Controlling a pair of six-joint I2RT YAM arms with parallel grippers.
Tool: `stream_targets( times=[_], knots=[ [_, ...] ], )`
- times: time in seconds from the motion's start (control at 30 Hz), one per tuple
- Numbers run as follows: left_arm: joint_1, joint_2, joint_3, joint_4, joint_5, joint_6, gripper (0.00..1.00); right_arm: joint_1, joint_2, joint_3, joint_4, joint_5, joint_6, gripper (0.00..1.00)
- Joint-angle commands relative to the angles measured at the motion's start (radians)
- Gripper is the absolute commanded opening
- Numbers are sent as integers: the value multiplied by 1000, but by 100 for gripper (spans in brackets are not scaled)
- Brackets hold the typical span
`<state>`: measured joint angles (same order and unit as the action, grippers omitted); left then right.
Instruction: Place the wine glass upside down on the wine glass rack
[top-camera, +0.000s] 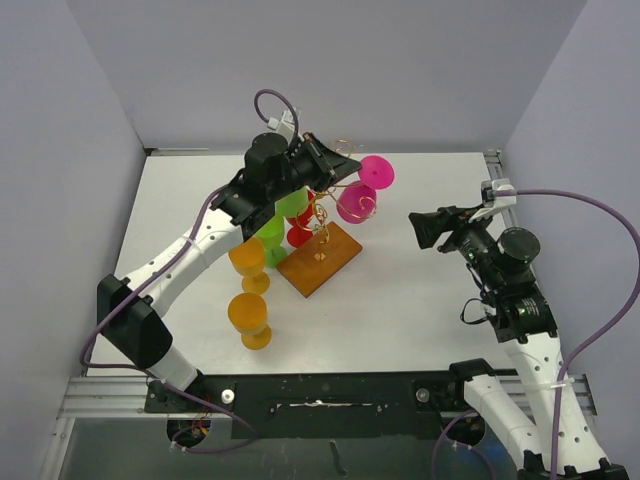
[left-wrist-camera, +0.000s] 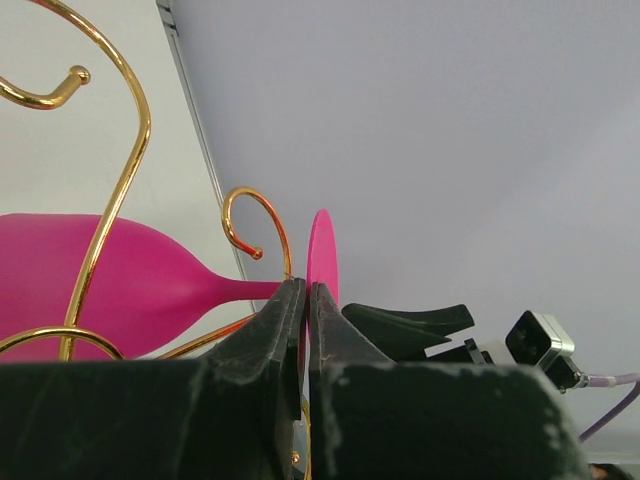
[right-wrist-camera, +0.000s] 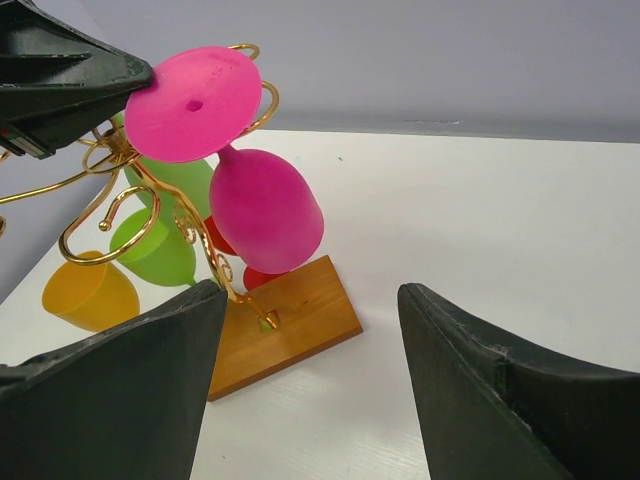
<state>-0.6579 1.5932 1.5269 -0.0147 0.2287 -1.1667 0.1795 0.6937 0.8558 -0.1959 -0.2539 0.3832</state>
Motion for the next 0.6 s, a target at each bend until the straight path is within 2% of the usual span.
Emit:
stream_targets(
  times=[0.0, 0.57],
  knots=[
    [-19, -4, 88, -5, -48, 55, 0, 9, -16, 0, 35, 16, 10, 70],
    [-30, 117, 267, -96, -167, 157, 0, 9, -26, -12, 19, 28, 14, 71]
  ],
)
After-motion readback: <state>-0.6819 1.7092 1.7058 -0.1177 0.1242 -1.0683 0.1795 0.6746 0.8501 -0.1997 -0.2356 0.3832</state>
